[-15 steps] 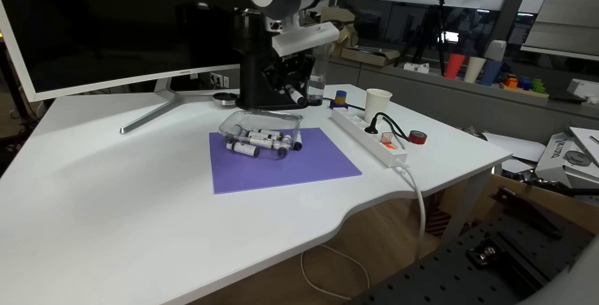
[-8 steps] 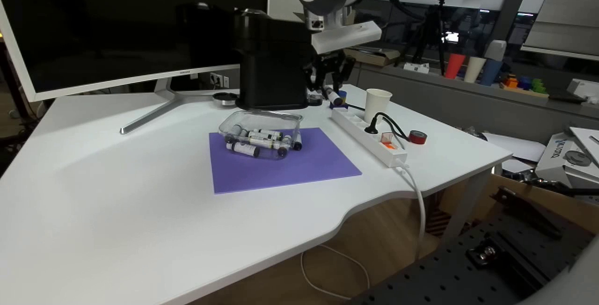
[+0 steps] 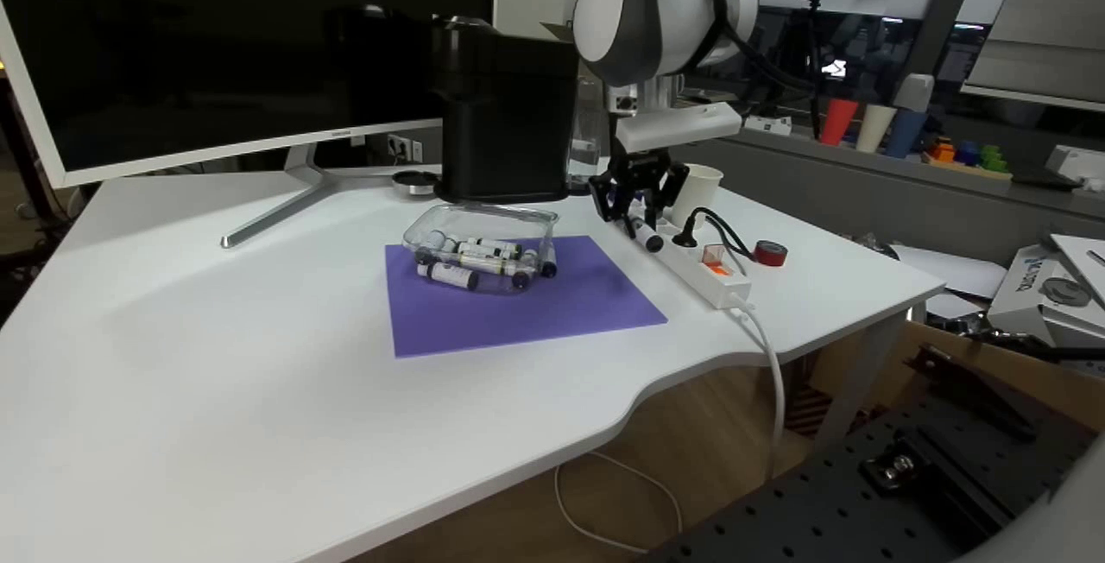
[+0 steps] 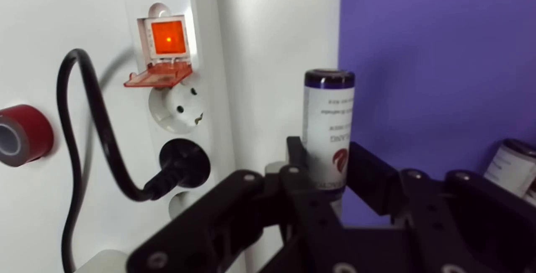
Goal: Remove the white object from the plastic container.
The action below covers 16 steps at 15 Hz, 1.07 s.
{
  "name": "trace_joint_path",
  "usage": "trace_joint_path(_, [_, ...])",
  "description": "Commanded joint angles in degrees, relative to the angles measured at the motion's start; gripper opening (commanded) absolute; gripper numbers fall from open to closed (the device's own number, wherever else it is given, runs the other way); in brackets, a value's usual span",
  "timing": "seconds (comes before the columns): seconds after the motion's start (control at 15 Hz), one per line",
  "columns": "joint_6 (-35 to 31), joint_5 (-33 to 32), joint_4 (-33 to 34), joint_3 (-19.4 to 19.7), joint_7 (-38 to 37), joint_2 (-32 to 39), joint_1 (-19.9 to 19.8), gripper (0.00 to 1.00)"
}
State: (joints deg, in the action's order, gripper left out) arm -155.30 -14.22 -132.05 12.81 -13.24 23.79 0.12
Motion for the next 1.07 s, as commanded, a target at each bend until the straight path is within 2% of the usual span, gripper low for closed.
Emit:
trace_joint_path(0.0, [-0.40, 2.89, 0.91, -2.49, 3.95, 2.42, -1.28, 0.07])
trace_joint_path(0.33, [-0.80, 2.97, 1.86, -2.98, 5.29, 4.53, -0.45, 0.07])
trace_joint_path(0.4, [-0.98, 2.92, 1.97, -2.90, 5.44, 4.64, -0.36, 0.26])
trace_joint_path(0.47, [-1.19, 3.02, 1.99, -2.88, 5.61, 4.62, -0.36, 0.55])
trace_joint_path(0.6, [-1.14, 3.12, 1.77, -2.90, 5.82, 4.11, -0.35, 0.61])
trace_joint_path(0.8, [-0.12, 3.31, 1.39, -2.73, 5.09, 2.69, 0.25, 0.81])
trace_joint_path(0.93, [0.27, 0.92, 0.65, -0.89, 3.54, 1.23, 2.59, 0.95])
trace_joint_path(1.0, [0.39, -0.41, 0.38, 0.11, 2.57, 0.57, 3.86, 0.99])
